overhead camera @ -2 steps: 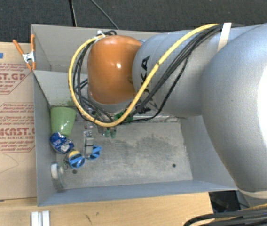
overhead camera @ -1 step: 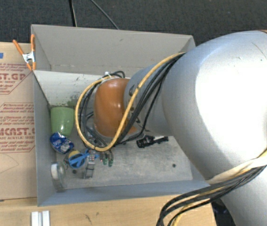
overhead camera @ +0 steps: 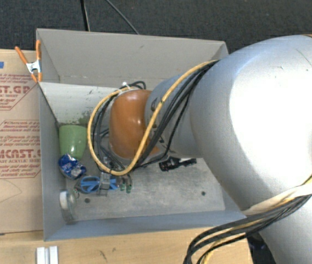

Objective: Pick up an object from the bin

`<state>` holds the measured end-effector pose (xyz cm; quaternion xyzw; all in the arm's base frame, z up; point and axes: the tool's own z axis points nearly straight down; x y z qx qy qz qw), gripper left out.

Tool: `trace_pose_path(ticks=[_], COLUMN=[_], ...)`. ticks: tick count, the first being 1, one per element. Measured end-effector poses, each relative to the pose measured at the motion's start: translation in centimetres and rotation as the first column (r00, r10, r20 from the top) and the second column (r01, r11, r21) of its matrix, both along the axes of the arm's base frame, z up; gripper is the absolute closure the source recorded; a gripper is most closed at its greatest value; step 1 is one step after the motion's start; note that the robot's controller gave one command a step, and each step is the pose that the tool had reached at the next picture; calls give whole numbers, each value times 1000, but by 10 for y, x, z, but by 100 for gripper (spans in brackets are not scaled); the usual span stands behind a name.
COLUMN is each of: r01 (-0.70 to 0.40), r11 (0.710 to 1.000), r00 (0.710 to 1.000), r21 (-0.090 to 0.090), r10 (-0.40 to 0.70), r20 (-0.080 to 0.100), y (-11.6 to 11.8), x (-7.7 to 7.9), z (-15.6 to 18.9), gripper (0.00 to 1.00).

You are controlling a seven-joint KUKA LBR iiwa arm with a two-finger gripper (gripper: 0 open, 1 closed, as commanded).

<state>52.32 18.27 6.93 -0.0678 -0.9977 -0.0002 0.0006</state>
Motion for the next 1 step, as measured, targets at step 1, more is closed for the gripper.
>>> trace_pose_path(ticks=[1], r01=[32], r11=[999], r00=[999], r21=[4], r10=[-32], r20=[11], y=[28], x=[10], z=[150], gripper=[100])
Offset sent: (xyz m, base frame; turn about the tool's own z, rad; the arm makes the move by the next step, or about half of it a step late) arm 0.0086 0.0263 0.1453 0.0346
